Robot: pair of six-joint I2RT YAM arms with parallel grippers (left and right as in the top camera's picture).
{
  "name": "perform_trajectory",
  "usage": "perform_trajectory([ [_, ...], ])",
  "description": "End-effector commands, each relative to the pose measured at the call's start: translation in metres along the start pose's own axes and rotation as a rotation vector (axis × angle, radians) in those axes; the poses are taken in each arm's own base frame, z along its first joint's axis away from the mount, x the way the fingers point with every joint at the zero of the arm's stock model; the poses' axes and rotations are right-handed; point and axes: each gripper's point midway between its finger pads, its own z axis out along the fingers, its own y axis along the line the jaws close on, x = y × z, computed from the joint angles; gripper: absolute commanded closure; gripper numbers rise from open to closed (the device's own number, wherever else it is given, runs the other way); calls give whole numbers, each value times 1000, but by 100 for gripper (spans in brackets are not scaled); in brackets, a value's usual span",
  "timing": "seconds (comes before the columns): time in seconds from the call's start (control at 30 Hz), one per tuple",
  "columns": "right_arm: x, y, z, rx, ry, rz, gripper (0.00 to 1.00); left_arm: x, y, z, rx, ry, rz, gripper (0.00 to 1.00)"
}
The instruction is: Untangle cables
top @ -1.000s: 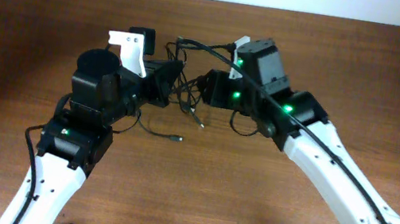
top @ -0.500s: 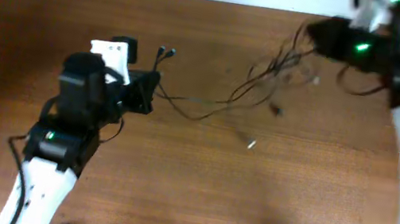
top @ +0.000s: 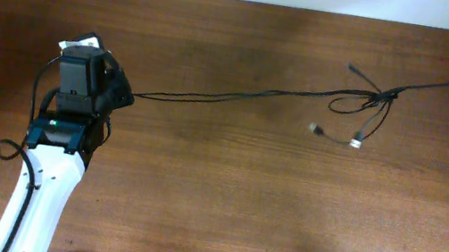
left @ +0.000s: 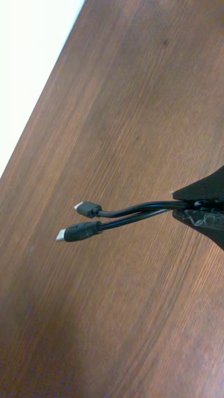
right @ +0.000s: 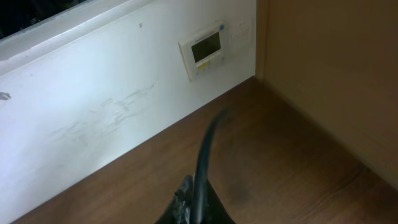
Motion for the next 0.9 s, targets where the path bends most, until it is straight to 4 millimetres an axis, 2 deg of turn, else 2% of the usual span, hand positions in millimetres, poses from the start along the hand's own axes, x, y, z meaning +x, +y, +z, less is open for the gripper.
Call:
perform_trajectory([
  [0.0,-10,-10,-5,29,-34,-26,96,-22,51,-11,-279,-124,-55,100],
  [0.03,-2,0,-5,-30,2,-27,96,-21,45,-10,-245,-115,-66,100],
  [0.07,17,29,-8,-176,84,-27,96,-14,24,-5,-119,-70,-78,94],
  [0.1,29,49,-13,-267,132,-32,96,-8,-8,-4,58,-18,-79,82],
  [0.13,55,93,-27,-432,231,-50,96,-7,-44,-10,266,16,-74,25],
  [0.17,85,129,-42,-519,330,-91,96,-9,-62,-15,367,22,-68,1],
  [0.23,142,182,-67,-631,489,-189,96,-5,-71,-20,427,47,-64,1],
  [0.3,189,220,-85,-716,588,-277,96,-4,-73,-20,436,54,-78,1],
  [0.37,235,243,-94,-755,694,-353,96,-4,-72,-20,435,53,-78,1],
  [0.4,248,246,-94,-751,724,-374,93,-4,-72,-20,435,53,-78,1],
  [0.43,261,249,-95,-750,761,-391,60,-4,-72,-20,435,53,-78,1],
  [0.47,261,248,-93,-737,751,-411,11,-4,-72,-20,435,53,-78,1],
  [0.5,255,238,-79,-645,704,-429,1,-4,-73,-20,436,54,-79,1],
  [0.53,237,206,-47,-407,621,-397,1,-2,-78,-23,469,69,-79,1],
  [0.57,220,177,-28,-229,557,-354,1,0,-82,-25,499,83,-77,1],
  [0.6,208,152,-15,-122,525,-319,1,4,-90,-29,543,103,-70,1],
  [0.67,217,134,-9,-93,594,-296,1,18,-116,-36,602,138,-24,1],
  [0.73,220,129,-8,-77,610,-296,2,36,-146,-33,652,169,33,1],
  [0.8,219,125,-7,-62,608,-299,1,78,-193,-12,680,225,128,14],
  [0.83,214,114,-3,-18,594,-296,1,118,-217,8,626,273,203,17],
  [0.87,210,105,0,1,594,-277,1,139,-231,15,617,311,242,16],
])
